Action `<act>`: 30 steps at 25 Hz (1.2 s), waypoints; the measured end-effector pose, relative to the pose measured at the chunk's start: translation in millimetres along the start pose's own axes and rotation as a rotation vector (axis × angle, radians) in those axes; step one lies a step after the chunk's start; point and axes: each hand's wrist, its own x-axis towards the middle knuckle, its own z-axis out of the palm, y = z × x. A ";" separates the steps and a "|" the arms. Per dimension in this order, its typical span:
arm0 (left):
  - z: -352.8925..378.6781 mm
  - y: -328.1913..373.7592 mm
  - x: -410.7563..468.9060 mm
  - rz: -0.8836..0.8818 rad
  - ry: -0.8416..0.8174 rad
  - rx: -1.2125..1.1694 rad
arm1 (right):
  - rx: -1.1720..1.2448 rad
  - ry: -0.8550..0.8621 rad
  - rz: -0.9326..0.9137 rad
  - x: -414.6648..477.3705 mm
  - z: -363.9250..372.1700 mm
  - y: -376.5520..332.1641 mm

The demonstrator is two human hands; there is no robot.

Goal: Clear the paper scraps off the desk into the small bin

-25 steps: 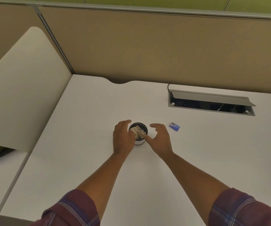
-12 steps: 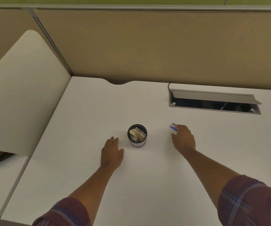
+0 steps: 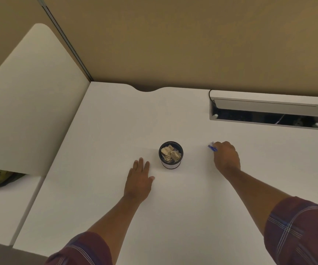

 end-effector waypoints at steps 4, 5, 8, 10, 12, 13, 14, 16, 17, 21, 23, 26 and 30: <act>9.8 -0.9 -2.7 0.005 -0.005 0.019 | 0.081 -0.005 0.039 -11.6 3.1 -5.1; 10.5 -0.7 -2.7 0.004 -0.002 0.010 | 0.153 0.010 0.054 -15.2 2.2 -8.2; 11.3 -0.7 -1.8 0.004 -0.001 -0.015 | 0.367 0.099 0.001 -27.0 -5.9 -26.1; 11.1 -0.1 -2.1 0.005 -0.003 -0.012 | 0.443 0.150 -0.074 -33.9 -14.3 -42.6; 10.2 0.5 -2.3 0.000 -0.008 -0.010 | 0.490 0.151 -0.130 -39.3 -23.0 -60.9; 10.0 0.9 -2.5 -0.004 -0.010 -0.012 | 0.500 0.139 -0.160 -42.2 -27.0 -70.4; 9.8 1.2 -2.5 -0.006 -0.011 -0.015 | 0.497 0.124 -0.201 -45.0 -30.3 -79.5; 9.3 1.6 -1.8 -0.013 -0.020 -0.015 | 0.450 0.098 -0.304 -50.6 -35.5 -95.6; 9.3 1.7 -1.4 -0.014 -0.021 -0.015 | 0.415 0.090 -0.351 -53.2 -37.1 -102.2; 8.2 0.6 -1.0 -0.015 -0.024 -0.045 | 0.166 0.025 -0.470 -57.1 -40.3 -123.0; 9.1 0.0 -1.5 -0.016 -0.018 -0.051 | 0.013 -0.027 -0.492 -57.4 -39.0 -129.6; 9.6 0.7 -2.1 -0.020 -0.010 -0.080 | -0.090 -0.046 -0.491 -59.3 -35.1 -132.5; 4.7 -0.6 -2.4 -0.020 -0.018 -0.087 | 0.017 -0.054 -0.456 -58.1 -36.2 -132.1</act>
